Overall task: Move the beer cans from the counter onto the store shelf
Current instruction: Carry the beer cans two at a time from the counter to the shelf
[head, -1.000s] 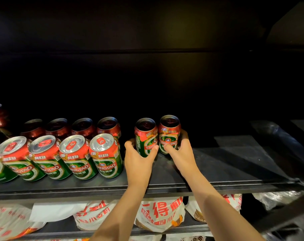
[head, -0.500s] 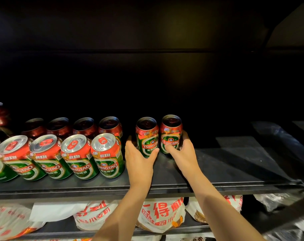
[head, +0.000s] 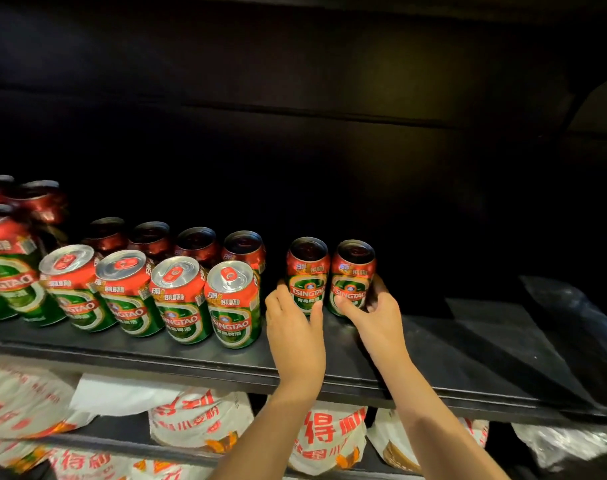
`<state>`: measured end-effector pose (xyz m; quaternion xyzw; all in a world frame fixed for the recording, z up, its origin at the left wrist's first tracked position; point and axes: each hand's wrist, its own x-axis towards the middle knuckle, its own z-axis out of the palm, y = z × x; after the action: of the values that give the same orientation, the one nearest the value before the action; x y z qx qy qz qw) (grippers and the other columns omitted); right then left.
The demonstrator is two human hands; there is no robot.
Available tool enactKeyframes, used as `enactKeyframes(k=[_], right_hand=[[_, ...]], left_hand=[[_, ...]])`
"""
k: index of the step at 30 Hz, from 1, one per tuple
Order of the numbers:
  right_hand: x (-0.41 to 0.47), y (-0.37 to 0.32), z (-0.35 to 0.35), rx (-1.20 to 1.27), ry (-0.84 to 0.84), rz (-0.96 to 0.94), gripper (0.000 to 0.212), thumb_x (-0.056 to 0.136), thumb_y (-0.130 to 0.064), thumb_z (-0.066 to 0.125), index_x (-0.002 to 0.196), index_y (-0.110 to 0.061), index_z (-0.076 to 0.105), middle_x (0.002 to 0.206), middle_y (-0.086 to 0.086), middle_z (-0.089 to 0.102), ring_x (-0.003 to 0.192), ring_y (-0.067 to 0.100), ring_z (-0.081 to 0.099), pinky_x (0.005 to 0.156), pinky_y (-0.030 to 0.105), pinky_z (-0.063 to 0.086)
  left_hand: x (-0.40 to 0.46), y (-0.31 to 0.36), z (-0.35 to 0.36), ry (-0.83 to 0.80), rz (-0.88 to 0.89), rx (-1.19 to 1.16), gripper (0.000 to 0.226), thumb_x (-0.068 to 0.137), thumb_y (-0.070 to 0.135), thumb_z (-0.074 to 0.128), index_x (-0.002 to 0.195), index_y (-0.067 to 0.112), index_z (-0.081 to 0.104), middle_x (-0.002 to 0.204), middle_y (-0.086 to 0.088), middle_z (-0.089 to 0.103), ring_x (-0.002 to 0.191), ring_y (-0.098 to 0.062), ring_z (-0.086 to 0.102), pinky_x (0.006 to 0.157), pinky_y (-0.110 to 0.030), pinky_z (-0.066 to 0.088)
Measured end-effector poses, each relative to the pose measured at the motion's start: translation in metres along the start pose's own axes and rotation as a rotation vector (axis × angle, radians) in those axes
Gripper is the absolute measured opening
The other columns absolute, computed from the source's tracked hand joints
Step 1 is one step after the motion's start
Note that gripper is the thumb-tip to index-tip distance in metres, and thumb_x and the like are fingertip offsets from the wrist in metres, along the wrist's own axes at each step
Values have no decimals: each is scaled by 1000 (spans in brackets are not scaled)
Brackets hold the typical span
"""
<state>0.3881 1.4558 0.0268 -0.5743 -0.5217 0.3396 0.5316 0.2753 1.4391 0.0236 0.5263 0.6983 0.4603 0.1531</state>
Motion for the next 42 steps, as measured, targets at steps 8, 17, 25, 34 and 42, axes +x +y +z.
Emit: enactKeyframes(k=[8,17,25,34,42], right_hand=[[1,0,-4,21,-44,-19,29,81,-17,74,102,-28,58,101,-5,69,93,8,66,78,20,50],[0,1,0,-66,-115,-77,45,77,-28,77,117,-20,59,112,-6,67,103,5,63,90,28,52],[-1,1,1,-90,-113,-57,49,77,-21,77,121,-12,58,116,1,66,107,12,62,95,35,51],[2,6,1,-105,-109,-18,51,77,-18,77,123,-13,54,121,0,62,112,13,59,99,36,48],[1,2,2,-102,-111,-34,63,77,-12,76,133,-13,48,126,3,60,114,15,59,93,26,47]], left_hand=[[-5,8,8,111,-108,-60,64,85,33,65,137,9,36,130,-7,47,120,-22,47,100,-37,42],[-8,7,9,186,-165,-194,57,90,21,58,140,10,33,136,-7,47,127,-20,42,105,-37,39],[-12,8,7,160,-146,-129,61,96,26,47,149,12,19,152,-5,28,140,-18,26,110,-27,26],[-16,8,7,196,-132,-133,54,94,21,51,143,10,31,145,-4,36,133,-18,36,108,-30,37],[-16,9,4,106,-117,-65,62,97,25,45,150,12,15,151,-3,23,138,-17,26,110,-25,28]])
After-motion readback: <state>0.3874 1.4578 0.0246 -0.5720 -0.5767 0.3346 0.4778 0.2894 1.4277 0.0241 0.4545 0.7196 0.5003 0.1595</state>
